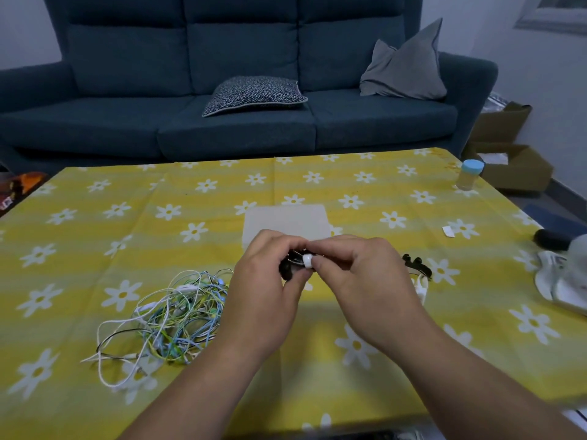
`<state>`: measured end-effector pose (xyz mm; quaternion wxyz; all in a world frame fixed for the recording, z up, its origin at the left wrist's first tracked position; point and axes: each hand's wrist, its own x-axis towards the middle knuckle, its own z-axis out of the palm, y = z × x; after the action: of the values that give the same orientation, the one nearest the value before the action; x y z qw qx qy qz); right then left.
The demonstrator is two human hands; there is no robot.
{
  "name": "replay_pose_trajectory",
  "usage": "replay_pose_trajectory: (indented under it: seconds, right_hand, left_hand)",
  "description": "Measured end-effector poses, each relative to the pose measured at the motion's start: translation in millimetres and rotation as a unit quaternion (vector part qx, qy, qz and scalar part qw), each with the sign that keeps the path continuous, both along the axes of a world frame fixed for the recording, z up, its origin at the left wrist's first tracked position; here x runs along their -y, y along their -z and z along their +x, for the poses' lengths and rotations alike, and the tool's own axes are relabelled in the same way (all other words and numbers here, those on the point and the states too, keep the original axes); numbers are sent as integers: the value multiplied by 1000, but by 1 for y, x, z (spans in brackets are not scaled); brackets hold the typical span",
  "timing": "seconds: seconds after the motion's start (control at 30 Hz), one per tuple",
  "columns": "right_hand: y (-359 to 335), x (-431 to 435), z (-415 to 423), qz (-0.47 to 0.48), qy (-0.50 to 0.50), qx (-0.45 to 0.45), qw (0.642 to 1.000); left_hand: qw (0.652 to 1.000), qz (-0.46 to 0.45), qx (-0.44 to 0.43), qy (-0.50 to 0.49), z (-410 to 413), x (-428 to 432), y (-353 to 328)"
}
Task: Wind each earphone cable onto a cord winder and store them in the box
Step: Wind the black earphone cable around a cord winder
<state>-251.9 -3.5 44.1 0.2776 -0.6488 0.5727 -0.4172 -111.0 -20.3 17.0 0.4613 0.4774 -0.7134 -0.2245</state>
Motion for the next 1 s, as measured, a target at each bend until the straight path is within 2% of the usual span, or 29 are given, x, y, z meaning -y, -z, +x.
replay_pose_trajectory:
  seconds: [0.17, 0.43, 0.6, 0.7, 0.77, 0.83, 1.0]
  right_hand:
    - [-5, 0, 0, 12, -25, 181, 983]
    - [-1, -2, 8, 66, 9, 343, 937]
    - [2, 3, 9, 131, -5, 423, 897]
    - [1, 5, 7, 151, -45, 468, 869]
    - [-1, 5, 6, 139, -59, 469, 870]
    - [-1, 6, 3, 122, -47, 442, 887]
    - [0, 7, 2, 74, -13, 286, 955]
  left_hand:
    - [998, -53, -31, -31, -2, -3, -6]
    - [988, -121, -18, -94, -4, -7, -10]
    - [988, -120, -36, -94, -5, -7, -10]
    - [990, -104, -59, -81, -5, -8, -10]
    - [990, -93, -84, -62, -6, -9, -10]
    - [989, -59, -134, -31, -8, -10, -9]
    - [953, 85, -290, -14, -5, -7, -11]
